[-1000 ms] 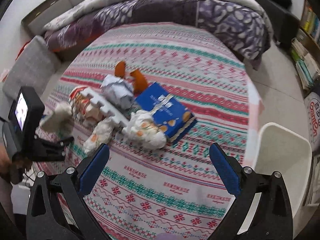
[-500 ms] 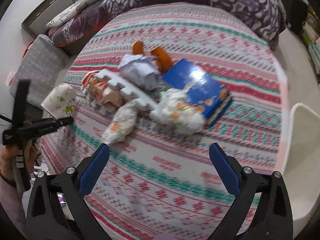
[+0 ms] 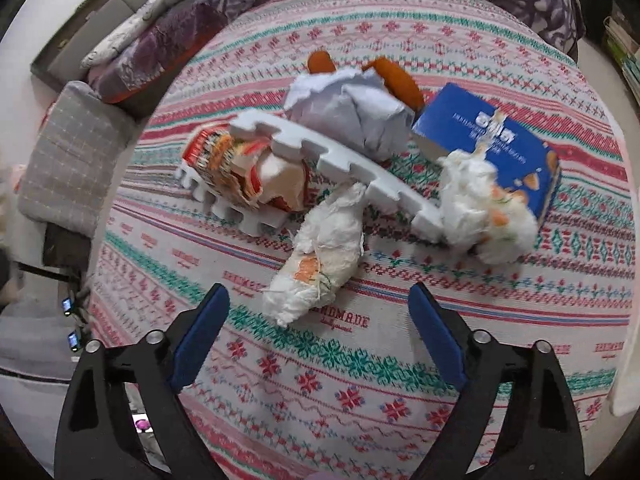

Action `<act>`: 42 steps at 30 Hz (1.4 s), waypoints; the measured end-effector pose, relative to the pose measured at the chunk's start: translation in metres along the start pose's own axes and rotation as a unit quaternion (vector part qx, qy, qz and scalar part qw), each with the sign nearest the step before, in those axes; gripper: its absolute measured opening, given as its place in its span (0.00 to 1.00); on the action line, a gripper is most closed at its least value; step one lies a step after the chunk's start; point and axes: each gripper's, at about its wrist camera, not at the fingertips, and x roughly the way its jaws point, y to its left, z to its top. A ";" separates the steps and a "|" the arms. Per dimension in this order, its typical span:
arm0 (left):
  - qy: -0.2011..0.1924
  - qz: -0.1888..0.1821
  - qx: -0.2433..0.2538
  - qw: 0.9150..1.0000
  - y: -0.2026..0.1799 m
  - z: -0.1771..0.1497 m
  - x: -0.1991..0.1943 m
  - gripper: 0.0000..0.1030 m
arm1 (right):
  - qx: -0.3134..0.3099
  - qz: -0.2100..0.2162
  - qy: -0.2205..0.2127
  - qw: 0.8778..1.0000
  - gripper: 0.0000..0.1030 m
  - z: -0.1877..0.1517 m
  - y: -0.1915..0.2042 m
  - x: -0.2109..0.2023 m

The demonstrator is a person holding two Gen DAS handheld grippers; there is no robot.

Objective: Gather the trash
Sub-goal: 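Grasp the crumpled tissue bundle with the right tool, then drop the tissue into the bin with the right tool while the left tool drops the paper cup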

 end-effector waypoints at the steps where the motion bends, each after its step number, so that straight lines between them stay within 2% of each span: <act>1: -0.005 0.004 0.006 1.000 -0.002 0.000 0.000 0.35 | -0.001 -0.011 -0.002 1.000 0.79 0.000 0.000 0.004; 3: -0.007 -0.009 0.010 1.000 -0.004 0.002 0.003 0.35 | -0.009 -0.026 -0.013 1.000 0.75 0.002 0.001 0.007; 5: -0.009 -0.008 0.015 1.000 -0.005 0.004 0.005 0.35 | -0.032 -0.040 -0.026 0.998 0.62 0.002 0.005 0.007; 6: -0.011 -0.006 0.016 1.000 -0.004 0.004 0.005 0.35 | -0.042 -0.033 -0.026 0.998 0.48 0.002 0.007 0.008; 7: -0.012 -0.005 0.015 1.000 -0.004 0.005 0.006 0.35 | -0.048 -0.025 -0.025 0.998 0.40 0.001 0.008 0.008; 10: -0.010 -0.009 0.006 1.000 0.001 0.004 0.006 0.35 | -0.073 -0.032 -0.036 0.996 0.39 -0.004 0.016 0.001; 15: -0.017 -0.013 -0.008 1.000 0.004 0.008 0.004 0.35 | -0.098 -0.003 -0.048 0.994 0.39 -0.016 0.024 -0.020; 23: -0.032 -0.044 -0.017 0.998 0.000 0.011 0.002 0.35 | -0.089 0.031 -0.115 0.989 0.39 -0.018 0.007 -0.076; 34: -0.060 -0.068 0.002 0.996 -0.026 0.007 0.004 0.36 | -0.043 0.012 -0.165 0.985 0.40 -0.002 -0.029 -0.103; 42: -0.066 -0.081 0.036 0.994 -0.064 -0.003 0.010 0.36 | -0.001 -0.004 -0.194 0.981 0.40 -0.002 -0.070 -0.133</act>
